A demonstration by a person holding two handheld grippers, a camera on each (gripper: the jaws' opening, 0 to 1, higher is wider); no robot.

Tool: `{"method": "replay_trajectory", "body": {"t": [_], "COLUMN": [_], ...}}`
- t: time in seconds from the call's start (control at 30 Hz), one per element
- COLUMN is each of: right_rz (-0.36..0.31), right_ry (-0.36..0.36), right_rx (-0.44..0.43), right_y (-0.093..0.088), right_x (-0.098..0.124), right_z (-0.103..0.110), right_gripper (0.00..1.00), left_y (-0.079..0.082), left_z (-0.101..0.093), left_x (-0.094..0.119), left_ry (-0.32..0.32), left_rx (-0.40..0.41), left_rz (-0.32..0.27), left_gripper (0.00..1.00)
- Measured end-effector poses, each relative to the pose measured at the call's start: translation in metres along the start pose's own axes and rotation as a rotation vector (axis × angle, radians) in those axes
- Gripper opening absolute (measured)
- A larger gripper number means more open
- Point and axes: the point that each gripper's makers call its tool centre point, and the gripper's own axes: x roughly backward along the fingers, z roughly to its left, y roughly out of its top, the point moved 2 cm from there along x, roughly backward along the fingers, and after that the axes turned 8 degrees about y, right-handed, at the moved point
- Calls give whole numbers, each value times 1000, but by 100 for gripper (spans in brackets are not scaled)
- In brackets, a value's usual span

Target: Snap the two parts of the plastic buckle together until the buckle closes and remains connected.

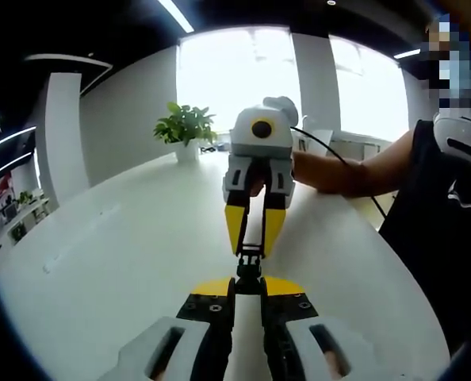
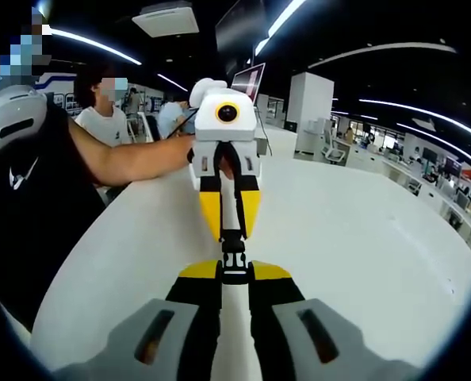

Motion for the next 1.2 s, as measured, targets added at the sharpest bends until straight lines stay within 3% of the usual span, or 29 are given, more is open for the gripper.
{"method": "replay_trajectory", "body": {"t": [0.93, 1.2], "right_rz": [0, -10], "right_ry": [-1, -2], "right_rx": [14, 22], "right_y": [2, 5], "right_x": [-2, -1], "right_z": [7, 7], "right_gripper": [11, 11], "left_y": [0, 3], "left_z": [11, 13], "left_x": [4, 8], "left_ry": [-2, -18], "left_rx": [3, 33], "left_rz": [-5, -38], "left_gripper": [10, 10]}}
